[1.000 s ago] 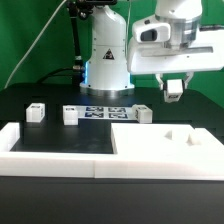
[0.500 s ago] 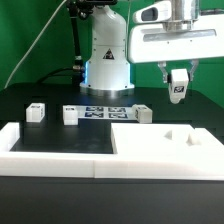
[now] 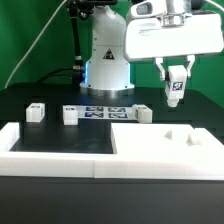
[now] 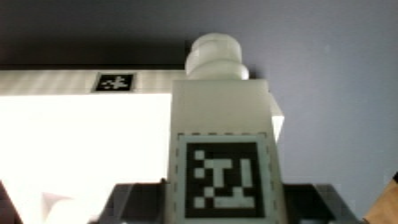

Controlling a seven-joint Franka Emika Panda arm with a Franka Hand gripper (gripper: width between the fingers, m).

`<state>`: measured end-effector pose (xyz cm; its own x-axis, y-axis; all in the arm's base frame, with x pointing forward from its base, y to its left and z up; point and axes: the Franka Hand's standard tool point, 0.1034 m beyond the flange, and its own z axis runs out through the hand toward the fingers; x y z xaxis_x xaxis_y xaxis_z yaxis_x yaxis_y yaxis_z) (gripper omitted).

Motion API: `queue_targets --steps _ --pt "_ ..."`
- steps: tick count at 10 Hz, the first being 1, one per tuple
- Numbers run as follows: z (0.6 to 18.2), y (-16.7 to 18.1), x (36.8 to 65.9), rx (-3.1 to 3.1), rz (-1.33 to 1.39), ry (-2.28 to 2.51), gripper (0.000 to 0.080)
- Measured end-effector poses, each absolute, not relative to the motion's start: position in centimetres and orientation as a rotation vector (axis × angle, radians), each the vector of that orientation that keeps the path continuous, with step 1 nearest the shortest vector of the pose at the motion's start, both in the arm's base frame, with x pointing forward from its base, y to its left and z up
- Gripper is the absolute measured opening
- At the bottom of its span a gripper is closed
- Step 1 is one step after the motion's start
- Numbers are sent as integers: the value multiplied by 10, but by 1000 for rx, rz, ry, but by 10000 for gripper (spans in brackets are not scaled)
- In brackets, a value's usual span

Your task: Assemble one leg

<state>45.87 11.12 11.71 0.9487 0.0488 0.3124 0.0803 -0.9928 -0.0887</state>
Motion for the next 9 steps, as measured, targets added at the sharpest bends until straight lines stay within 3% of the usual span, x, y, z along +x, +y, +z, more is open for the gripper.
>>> queue_targets --steps 4,9 --pt "106 100 465 -3011 -489 -212 291" --pt "120 101 538 -2980 -558 -247 291"
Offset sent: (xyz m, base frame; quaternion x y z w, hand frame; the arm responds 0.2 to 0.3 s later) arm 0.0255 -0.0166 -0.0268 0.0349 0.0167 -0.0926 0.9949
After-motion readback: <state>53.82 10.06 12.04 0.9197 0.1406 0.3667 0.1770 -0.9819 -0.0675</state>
